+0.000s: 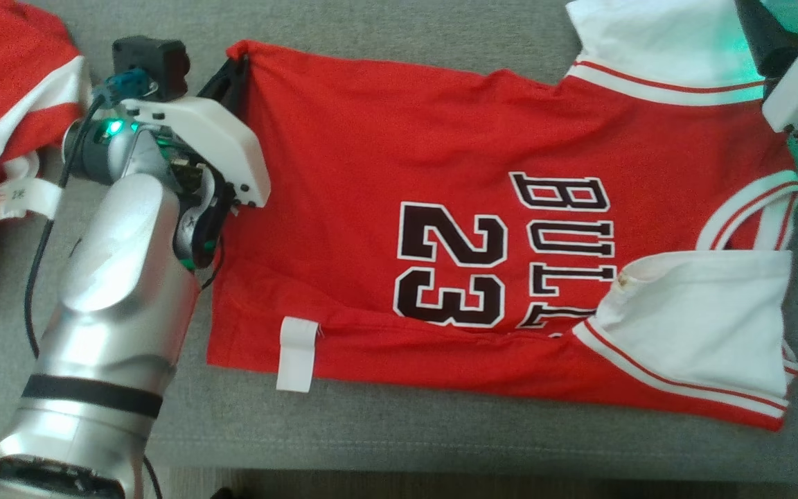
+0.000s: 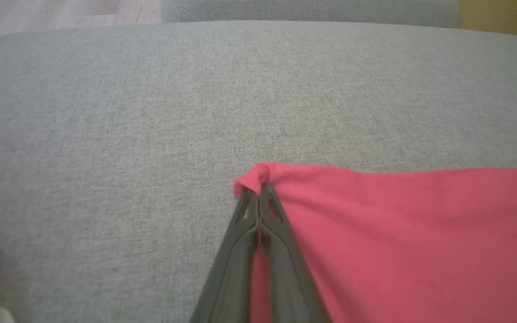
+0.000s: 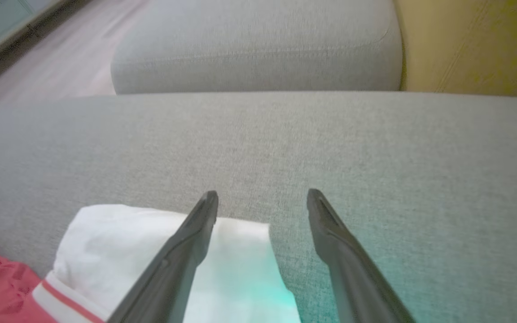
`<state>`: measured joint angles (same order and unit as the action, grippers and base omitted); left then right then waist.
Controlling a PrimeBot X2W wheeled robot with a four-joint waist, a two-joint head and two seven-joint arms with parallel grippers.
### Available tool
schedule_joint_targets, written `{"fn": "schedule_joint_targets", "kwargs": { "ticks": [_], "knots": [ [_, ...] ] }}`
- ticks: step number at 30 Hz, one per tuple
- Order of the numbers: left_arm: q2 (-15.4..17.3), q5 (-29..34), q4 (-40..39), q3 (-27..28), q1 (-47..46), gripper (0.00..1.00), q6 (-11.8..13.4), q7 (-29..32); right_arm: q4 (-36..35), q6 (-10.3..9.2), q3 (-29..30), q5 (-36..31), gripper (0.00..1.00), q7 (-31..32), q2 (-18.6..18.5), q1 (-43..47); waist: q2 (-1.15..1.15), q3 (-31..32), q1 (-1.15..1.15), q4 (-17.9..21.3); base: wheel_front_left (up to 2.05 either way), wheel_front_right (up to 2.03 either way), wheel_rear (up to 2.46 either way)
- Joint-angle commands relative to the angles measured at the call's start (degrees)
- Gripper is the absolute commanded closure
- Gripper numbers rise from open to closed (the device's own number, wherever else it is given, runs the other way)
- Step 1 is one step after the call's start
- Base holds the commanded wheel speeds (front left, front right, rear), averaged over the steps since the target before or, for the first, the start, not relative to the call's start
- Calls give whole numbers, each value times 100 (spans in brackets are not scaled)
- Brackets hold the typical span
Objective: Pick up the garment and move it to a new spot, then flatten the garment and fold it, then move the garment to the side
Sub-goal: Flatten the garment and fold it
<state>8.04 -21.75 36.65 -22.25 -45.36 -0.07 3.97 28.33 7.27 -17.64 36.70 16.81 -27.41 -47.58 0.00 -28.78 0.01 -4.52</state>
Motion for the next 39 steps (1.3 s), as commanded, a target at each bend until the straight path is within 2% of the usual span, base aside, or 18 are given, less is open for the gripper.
{"fn": "schedule_joint_targets", "kwargs": {
  "ticks": [1,12,13,14,15,19,28,34,39],
  "knots": [
    [147,50,-165,116,-266,100,-19,-53,-43,22,-166,85,0,143,-148,-102,0,-54,-1,-65,0,0,0],
    [87,-27,-8,55,-322,100,-42,-139,672,22,-1258,566,0,947,-340,-610,0,-142,-1,-122,0,0,0],
    [90,-34,8,54,-328,100,-42,-147,701,22,-1316,636,30,997,-333,-622,0,-143,-1,-119,0,0,0],
    [91,-41,26,52,-330,100,-41,-156,739,22,-1383,689,71,1069,-336,-623,0,-137,-1,-116,0,0,0],
    [92,-48,45,50,-330,100,-40,-162,774,22,-1441,748,100,1149,-336,-617,0,-125,-1,-111,0,0,0],
    [100,-76,118,46,-329,100,-35,-204,742,22,-1527,914,100,1149,-367,-635,0,-55,-1,-80,0,0,0],
    [148,-81,119,98,-323,100,50,-658,402,22,-1249,956,100,-426,-429,-624,0,261,-1,16,0,0,0],
    [217,-145,73,145,-205,100,98,-754,293,22,-1375,1047,100,-864,-467,-426,0,480,-1,100,0,0,0],
    [357,-210,-170,228,219,100,206,-899,-60,22,-1581,1166,100,-1247,-521,-84,0,669,-1,201,0,0,0]
  ]
}}
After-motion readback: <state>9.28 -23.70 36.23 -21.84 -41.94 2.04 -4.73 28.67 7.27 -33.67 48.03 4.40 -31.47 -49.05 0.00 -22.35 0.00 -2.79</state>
